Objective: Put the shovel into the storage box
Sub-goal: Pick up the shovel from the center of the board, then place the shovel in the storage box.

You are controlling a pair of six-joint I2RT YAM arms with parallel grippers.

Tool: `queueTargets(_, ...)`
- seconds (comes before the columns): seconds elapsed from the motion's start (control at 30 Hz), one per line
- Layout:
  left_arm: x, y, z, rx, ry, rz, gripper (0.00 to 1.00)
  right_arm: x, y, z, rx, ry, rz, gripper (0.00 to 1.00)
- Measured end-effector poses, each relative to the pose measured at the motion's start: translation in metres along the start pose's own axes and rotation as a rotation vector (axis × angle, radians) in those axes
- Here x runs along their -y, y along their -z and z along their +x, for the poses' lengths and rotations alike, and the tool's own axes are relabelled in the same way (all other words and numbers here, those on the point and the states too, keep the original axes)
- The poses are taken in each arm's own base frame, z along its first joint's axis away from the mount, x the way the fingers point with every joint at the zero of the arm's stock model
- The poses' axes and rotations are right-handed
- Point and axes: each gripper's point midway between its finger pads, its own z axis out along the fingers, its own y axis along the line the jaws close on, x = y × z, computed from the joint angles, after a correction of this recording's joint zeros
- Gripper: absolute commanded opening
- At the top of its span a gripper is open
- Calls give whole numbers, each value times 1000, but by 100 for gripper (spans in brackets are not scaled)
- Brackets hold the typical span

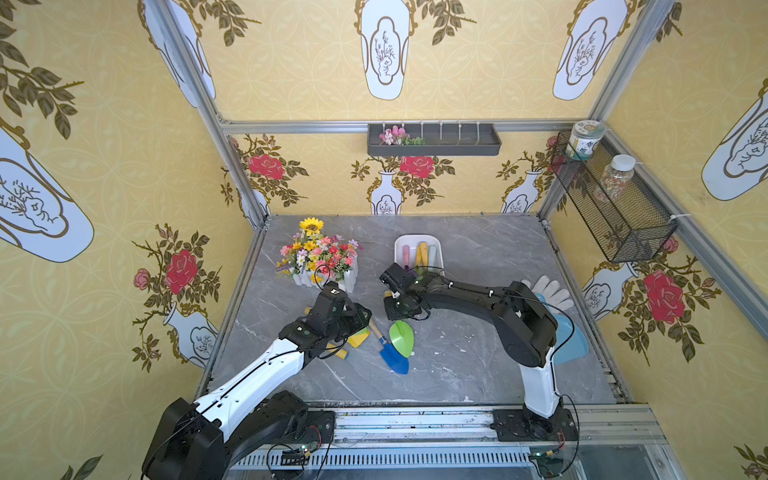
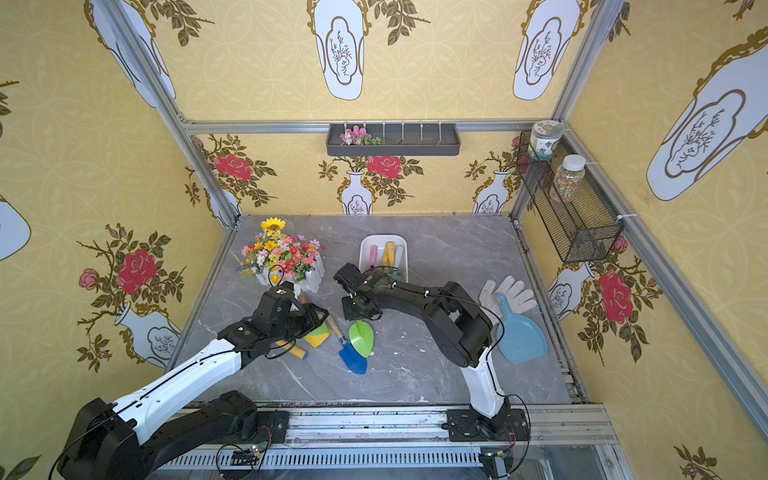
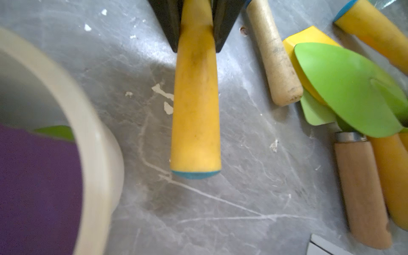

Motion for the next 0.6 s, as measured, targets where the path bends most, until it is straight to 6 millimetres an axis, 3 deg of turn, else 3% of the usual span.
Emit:
queueTargets(0.4,10,5,-6,18,-2,26,46,-10,47,-18,69,20,-35,24)
queueTargets(0.6,12,5,-7,17,-2,31,46,2,70,-40,116,1,-28,23)
